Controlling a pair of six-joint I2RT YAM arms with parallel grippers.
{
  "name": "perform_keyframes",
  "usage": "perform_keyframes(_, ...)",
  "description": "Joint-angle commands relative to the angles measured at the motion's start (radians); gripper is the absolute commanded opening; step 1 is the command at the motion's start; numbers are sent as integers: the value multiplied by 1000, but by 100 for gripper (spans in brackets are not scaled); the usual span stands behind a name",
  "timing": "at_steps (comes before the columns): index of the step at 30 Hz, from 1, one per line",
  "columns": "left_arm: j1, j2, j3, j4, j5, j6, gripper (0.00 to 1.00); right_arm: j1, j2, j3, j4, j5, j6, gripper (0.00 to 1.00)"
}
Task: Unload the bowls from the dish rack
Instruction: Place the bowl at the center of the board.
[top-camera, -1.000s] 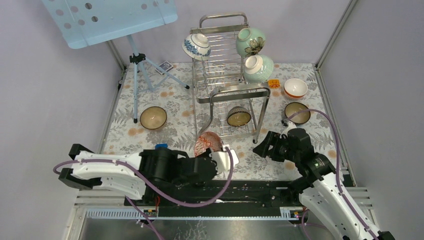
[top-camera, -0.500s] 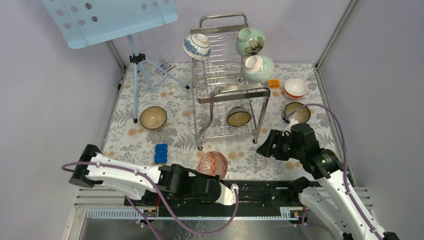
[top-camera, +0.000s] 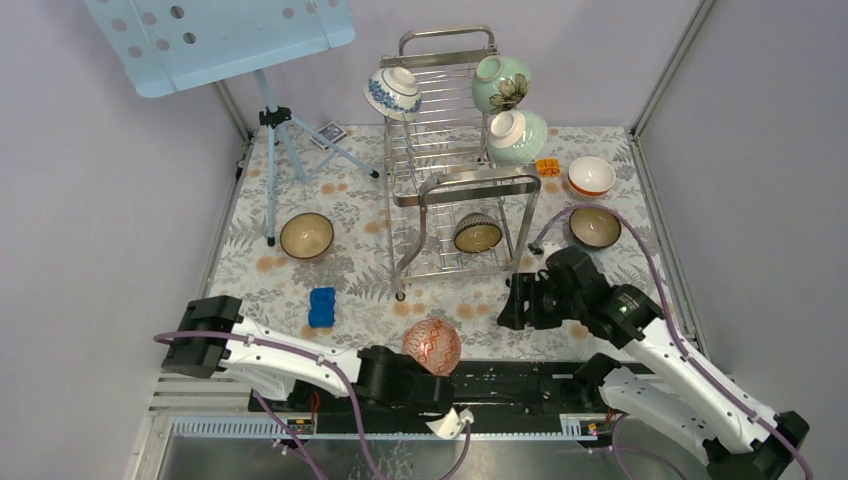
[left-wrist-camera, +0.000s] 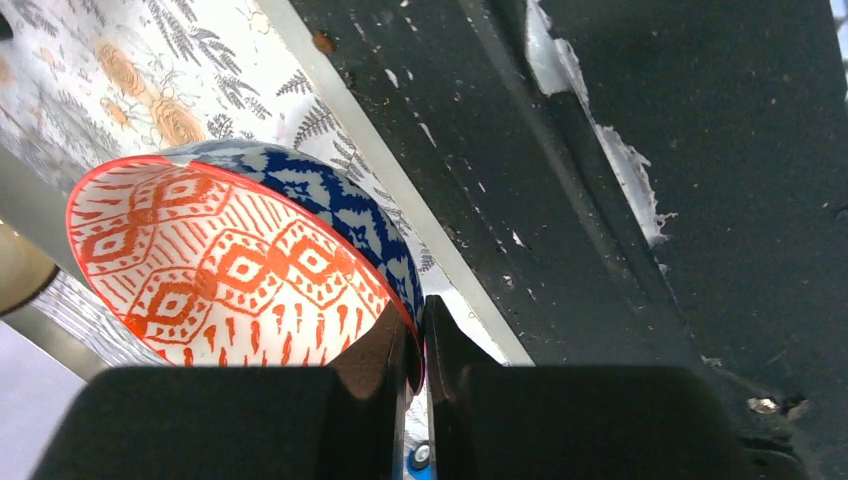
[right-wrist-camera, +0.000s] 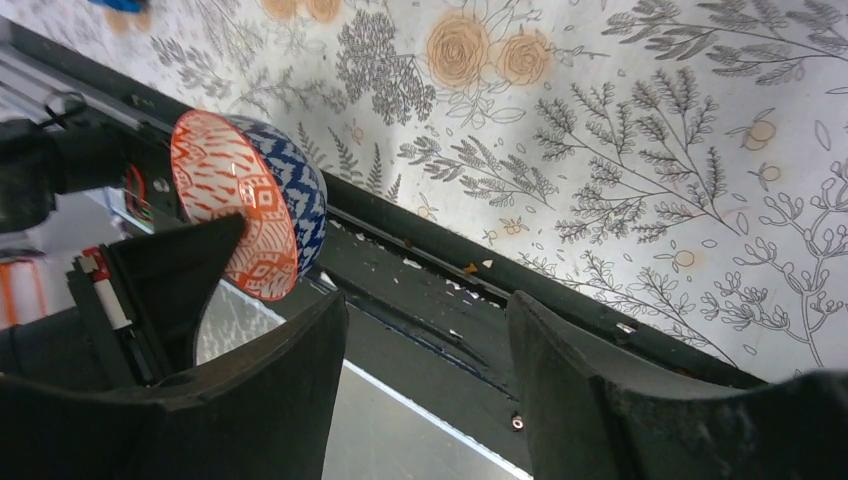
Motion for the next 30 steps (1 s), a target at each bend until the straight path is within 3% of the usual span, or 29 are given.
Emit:
perform_keyframes(1, -5, -20, -14, 67, 17, 169, 0, 122, 32, 30, 78, 108, 56, 66)
perform_keyframes(14, -5, 13, -49, 144, 61, 322, 0, 571, 214, 16, 207, 500, 255, 65)
perform_keyframes(30, -12, -6, 9, 126, 103, 295, 0, 650, 405, 69, 239, 584, 283, 52)
